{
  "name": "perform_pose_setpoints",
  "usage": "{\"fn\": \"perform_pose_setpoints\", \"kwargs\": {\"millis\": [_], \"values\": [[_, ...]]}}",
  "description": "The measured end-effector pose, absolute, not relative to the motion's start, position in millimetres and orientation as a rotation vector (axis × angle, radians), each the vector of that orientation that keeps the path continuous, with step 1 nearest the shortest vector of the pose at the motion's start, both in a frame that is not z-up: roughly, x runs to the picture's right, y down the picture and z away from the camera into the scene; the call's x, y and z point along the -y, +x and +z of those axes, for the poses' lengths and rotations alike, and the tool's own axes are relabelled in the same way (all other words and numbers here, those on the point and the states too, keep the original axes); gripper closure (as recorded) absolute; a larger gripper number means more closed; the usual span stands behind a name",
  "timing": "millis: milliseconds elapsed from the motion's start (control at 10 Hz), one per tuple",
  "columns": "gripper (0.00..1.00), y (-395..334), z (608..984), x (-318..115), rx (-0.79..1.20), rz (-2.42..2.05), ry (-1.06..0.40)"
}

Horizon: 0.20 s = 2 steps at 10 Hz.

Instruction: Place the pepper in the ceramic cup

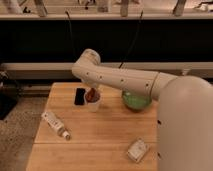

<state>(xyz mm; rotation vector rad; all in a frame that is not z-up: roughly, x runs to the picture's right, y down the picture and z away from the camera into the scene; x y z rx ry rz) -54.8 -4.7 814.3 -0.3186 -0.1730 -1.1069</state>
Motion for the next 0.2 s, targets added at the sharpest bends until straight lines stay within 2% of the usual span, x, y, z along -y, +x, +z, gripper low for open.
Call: {"fn": "perform_pose_setpoints", "kwargs": {"millis": [200], "values": [[0.2,-46.5,816.8,0.2,0.171,-1.105,-0.33]]}}
